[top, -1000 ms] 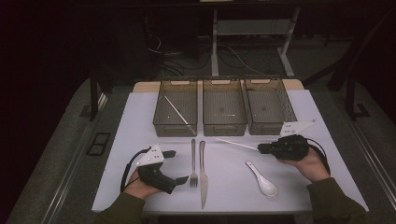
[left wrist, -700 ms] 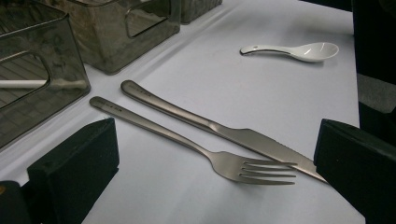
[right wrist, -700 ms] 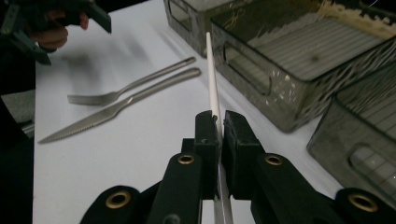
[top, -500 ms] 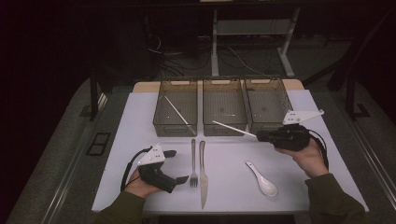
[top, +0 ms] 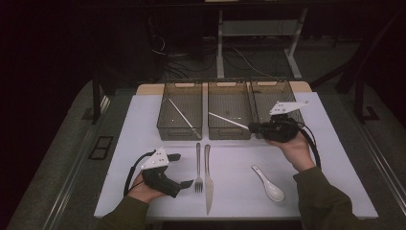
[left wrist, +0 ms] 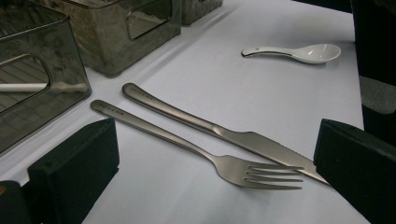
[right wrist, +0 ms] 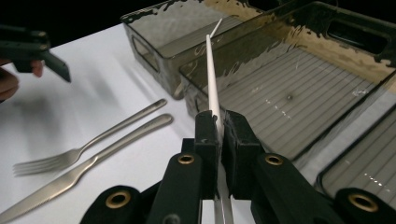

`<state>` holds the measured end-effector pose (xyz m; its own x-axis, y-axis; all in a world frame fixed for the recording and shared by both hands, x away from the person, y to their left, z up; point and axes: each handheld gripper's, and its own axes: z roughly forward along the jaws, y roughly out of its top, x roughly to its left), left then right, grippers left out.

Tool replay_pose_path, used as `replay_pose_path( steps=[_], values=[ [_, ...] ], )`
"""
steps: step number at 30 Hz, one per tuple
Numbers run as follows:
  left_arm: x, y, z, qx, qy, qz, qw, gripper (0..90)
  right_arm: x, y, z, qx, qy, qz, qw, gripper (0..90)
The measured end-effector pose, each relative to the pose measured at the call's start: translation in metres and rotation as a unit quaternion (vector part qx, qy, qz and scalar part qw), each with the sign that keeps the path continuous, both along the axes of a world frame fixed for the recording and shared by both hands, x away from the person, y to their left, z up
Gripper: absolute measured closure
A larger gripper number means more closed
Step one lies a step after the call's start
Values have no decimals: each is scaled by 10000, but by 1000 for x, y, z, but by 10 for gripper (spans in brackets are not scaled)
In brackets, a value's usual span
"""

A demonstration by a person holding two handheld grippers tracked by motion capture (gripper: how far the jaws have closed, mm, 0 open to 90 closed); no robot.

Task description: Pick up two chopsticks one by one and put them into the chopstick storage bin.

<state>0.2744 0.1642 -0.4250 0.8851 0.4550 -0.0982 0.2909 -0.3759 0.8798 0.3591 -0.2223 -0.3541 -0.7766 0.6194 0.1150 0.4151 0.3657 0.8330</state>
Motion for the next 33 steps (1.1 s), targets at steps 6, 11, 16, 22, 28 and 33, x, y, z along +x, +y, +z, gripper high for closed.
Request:
replay_pose_path(
  steps=[6,11,16,22,28,33],
  values=[
    [-1,0,0,8,-7,-14,10000,0,11,18,10,-86,-39,-126,9999,844],
    [-1,0,1,1,-7,-8,10000,0,23,34,19,-159,-80,-204,9996,844],
    [0,0,0,8,10,-18,10000,0,33,53,23,-222,-60,-256,9994,844],
    [-1,0,1,-10,20,-19,10000,0,48,73,24,-312,-12,-371,9988,844],
    [-1,0,1,-2,10,-39,10000,0,62,95,22,-400,32,-454,9982,844],
    [-1,0,1,-63,-13,-23,10000,0,73,113,18,-501,77,-537,9973,844]
  ],
)
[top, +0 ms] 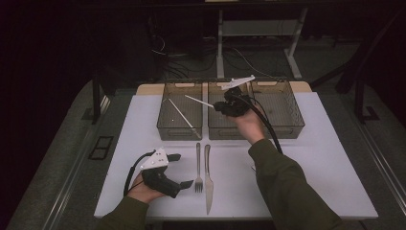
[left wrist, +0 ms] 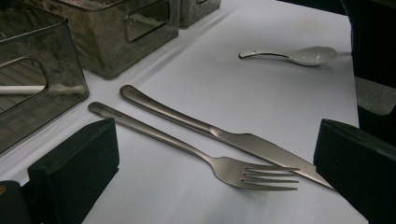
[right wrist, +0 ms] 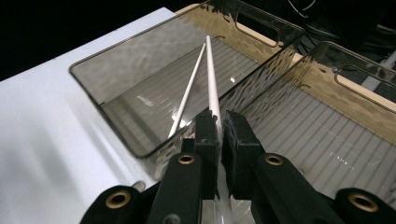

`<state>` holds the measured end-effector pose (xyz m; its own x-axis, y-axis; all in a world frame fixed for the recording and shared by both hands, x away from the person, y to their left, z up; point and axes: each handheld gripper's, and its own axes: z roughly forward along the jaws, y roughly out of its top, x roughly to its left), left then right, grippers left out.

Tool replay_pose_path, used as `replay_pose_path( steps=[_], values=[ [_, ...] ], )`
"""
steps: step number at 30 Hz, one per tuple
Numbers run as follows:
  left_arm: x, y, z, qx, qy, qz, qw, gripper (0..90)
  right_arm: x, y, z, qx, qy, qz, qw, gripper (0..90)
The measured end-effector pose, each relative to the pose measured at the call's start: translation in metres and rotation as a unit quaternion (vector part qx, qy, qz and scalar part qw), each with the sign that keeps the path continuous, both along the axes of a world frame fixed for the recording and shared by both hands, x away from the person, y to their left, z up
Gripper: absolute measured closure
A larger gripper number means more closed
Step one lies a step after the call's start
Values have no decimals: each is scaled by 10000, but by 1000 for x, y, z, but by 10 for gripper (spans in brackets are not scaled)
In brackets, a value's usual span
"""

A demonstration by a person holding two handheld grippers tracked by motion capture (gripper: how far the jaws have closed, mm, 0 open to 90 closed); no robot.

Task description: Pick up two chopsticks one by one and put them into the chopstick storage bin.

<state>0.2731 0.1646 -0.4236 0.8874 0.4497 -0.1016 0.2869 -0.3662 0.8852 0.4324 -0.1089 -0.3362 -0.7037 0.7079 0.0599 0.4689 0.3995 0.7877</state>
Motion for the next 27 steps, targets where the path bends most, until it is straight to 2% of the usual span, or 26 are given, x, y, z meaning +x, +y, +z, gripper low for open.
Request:
replay_pose_path(
  steps=[16,27],
  values=[
    [0,1,1,-4,-22,-83,10000,0,28,55,-13,-173,169,-35,9997,843],
    [-1,0,2,-32,-17,-94,9999,0,44,85,-34,-409,389,-132,9983,843]
  ],
)
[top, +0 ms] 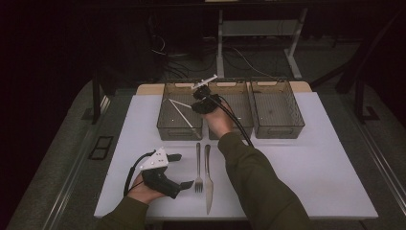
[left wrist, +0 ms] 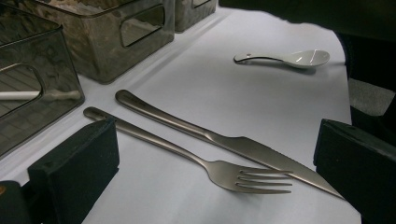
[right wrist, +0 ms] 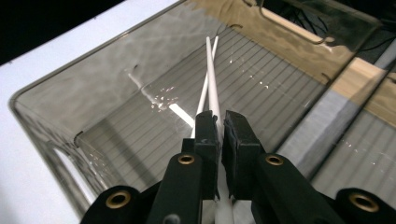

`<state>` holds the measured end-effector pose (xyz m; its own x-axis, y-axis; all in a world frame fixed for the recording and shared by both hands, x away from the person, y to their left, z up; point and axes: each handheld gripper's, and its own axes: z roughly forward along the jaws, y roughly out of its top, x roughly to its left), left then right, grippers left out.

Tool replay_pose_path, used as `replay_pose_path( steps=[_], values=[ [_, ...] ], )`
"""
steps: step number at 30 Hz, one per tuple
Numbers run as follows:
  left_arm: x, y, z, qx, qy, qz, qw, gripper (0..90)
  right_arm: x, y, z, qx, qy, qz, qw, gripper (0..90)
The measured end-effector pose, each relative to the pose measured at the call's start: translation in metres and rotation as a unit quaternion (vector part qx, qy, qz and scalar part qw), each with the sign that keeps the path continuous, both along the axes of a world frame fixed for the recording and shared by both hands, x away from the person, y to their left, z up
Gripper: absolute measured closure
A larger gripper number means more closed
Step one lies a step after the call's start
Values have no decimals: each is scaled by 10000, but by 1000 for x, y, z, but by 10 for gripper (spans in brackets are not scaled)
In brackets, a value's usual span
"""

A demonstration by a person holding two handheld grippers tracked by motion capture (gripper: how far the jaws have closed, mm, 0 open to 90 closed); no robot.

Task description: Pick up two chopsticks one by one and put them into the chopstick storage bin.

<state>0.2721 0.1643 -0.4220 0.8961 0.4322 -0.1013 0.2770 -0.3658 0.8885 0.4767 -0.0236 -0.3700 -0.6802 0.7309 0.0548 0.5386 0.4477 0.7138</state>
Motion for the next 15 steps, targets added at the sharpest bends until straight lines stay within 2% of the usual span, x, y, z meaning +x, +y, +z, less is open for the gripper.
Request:
replay_pose_path(
  steps=[8,12,15],
  values=[
    [0,0,0,-16,-6,-13,10000,0,8,19,-12,-160,100,37,9998,842],
    [0,0,1,-32,-5,-16,10000,0,10,22,-15,-148,213,63,9996,840],
    [0,0,1,-27,-17,-29,10000,0,10,21,-15,-117,218,131,9996,837]
  ],
)
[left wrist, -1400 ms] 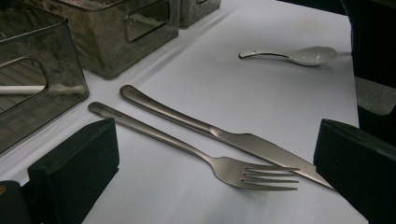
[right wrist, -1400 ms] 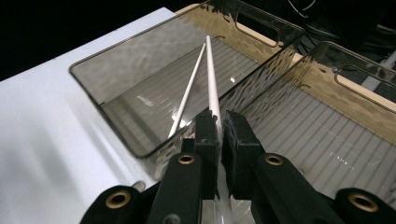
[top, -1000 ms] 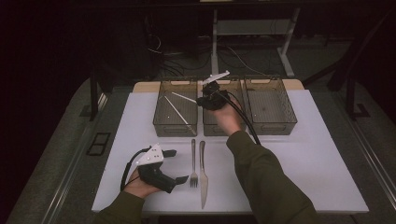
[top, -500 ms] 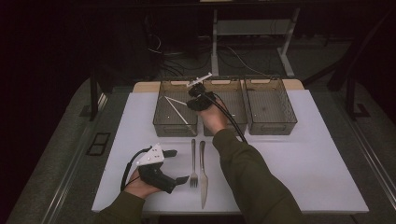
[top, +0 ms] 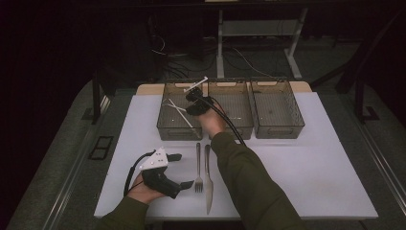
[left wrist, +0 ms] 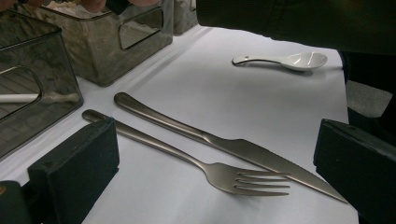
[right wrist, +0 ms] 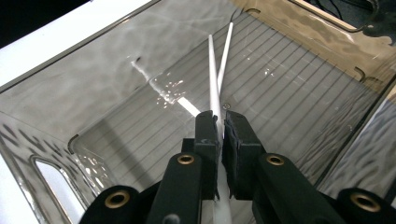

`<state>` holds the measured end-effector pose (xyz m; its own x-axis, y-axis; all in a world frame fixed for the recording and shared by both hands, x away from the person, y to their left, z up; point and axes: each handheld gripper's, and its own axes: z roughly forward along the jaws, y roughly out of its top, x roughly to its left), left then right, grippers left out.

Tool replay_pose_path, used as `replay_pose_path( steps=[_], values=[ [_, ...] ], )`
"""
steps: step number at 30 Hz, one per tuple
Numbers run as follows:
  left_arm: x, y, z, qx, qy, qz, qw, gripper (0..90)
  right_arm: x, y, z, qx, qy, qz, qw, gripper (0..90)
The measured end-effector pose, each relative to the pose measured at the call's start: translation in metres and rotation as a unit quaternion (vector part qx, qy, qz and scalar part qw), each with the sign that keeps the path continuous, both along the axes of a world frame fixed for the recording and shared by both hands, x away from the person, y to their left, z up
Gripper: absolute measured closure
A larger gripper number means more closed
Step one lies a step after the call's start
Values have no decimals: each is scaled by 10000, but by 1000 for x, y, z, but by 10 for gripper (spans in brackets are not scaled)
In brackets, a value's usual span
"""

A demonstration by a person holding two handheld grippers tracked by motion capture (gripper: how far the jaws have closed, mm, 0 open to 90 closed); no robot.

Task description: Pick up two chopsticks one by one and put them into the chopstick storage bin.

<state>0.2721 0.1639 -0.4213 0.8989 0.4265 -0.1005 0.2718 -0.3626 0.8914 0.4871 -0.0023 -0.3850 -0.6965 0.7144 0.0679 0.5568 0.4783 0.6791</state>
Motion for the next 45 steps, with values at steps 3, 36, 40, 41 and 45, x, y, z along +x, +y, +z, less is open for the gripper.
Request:
replay_pose_path(
  steps=[3,36,40,41,45],
  values=[
    [0,0,0,-3,12,5,10000,0,0,0,0,37,51,30,10000,836],
    [-1,1,0,49,-18,22,10000,0,-46,-73,58,845,-371,784,9926,400],
    [-1,1,0,67,-15,30,10000,0,-56,-91,60,893,-376,842,9917,382],
    [-1,1,0,64,4,40,10000,0,-59,-95,60,907,-399,850,9914,382],
    [-2,0,0,80,-1,55,10000,0,-69,-110,57,988,-423,904,9901,377]
  ],
)
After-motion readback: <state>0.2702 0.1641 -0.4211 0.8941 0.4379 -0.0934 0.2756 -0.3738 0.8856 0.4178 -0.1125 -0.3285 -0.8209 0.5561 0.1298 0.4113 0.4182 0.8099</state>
